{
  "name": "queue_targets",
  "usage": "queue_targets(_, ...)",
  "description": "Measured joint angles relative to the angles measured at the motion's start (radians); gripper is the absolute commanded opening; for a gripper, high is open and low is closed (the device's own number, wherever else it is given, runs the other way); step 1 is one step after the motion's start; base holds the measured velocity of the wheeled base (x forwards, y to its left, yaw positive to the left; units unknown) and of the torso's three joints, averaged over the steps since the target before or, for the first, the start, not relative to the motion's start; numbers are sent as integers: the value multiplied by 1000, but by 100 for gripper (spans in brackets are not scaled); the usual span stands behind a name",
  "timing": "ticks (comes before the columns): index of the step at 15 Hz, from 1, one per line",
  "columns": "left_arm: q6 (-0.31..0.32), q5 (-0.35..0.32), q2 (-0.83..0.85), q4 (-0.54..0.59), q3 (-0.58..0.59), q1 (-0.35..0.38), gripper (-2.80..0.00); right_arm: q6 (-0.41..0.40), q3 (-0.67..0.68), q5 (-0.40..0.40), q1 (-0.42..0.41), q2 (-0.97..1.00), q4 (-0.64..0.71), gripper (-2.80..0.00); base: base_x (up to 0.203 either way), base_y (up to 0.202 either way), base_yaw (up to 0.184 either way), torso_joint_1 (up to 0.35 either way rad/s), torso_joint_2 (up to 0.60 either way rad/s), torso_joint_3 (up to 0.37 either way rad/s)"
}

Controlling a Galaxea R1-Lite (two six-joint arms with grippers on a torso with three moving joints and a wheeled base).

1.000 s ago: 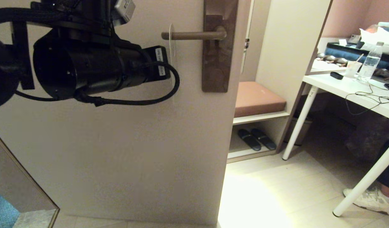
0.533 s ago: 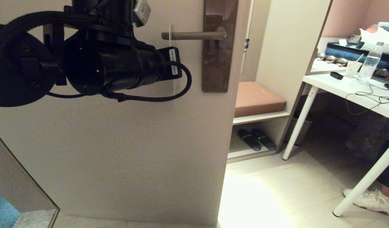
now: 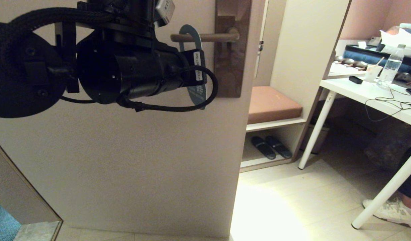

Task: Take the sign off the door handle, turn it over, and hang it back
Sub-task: Hang the sign back with the other side facing out

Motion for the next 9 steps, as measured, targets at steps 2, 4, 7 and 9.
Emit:
queue_targets(2,4,1,0,0,-9,-14,-280,0,0,-1,0,0,0,-280,0,0,0,0,0,0)
queue_targets(4,14,2,2,0,-19,-26,-280,0,0,0,0,0,0,-280,0,0,0,0,0,0)
queue_targets(7,18,9,15,0,-36,-39,-280,1,0,-1,0,0,0,-280,0,0,0,0,0,0)
queue_targets(9,17,15,24,2,-38,-39,-280,0,0,0,0,0,0,-280,0,0,0,0,0,0)
